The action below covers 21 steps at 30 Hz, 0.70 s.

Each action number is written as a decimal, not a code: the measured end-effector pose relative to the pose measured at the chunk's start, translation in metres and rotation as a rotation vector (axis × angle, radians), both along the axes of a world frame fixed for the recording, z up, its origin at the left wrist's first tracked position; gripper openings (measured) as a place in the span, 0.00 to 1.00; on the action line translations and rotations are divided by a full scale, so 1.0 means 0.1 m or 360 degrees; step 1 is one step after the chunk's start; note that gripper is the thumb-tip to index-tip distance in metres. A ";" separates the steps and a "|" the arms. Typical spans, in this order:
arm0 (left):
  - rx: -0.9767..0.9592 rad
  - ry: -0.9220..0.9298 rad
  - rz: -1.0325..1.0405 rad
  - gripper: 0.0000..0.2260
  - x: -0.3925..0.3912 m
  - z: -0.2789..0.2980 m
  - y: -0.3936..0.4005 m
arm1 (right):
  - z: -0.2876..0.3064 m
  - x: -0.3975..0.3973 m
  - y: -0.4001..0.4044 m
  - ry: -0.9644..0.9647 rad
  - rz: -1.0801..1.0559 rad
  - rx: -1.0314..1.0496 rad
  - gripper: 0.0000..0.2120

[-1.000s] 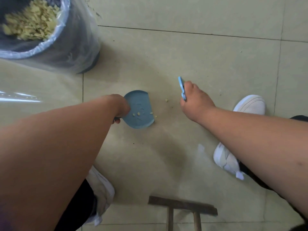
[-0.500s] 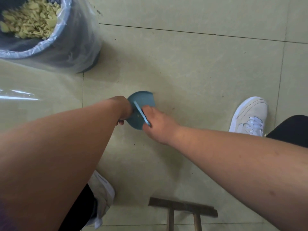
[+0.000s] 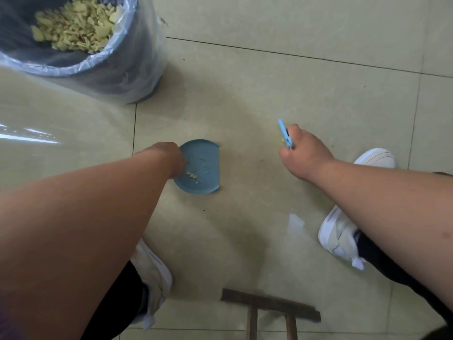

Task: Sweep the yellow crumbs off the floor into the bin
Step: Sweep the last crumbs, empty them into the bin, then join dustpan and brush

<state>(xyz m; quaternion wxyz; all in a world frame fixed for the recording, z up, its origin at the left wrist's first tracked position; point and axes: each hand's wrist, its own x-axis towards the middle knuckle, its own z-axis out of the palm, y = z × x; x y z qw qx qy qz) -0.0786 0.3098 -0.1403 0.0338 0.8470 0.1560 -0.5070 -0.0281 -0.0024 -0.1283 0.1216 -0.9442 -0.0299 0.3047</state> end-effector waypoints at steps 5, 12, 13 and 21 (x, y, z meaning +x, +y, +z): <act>-0.0041 0.0099 0.0030 0.12 -0.11 0.04 0.02 | -0.14 -0.42 0.24 0.0090 0.0181 0.0016 0.28; -0.0173 -0.0013 0.0384 0.13 -0.10 -0.06 -0.01 | -0.04 -0.71 1.05 0.0392 0.0384 0.0487 0.19; -0.0183 -0.0024 0.0423 0.13 -0.08 -0.07 -0.02 | -0.02 -0.68 1.11 0.0387 0.0369 0.0551 0.16; -0.0312 -0.0094 0.0584 0.18 0.04 -0.12 0.01 | 0.03 0.11 0.42 -0.0132 -0.0282 0.0375 0.07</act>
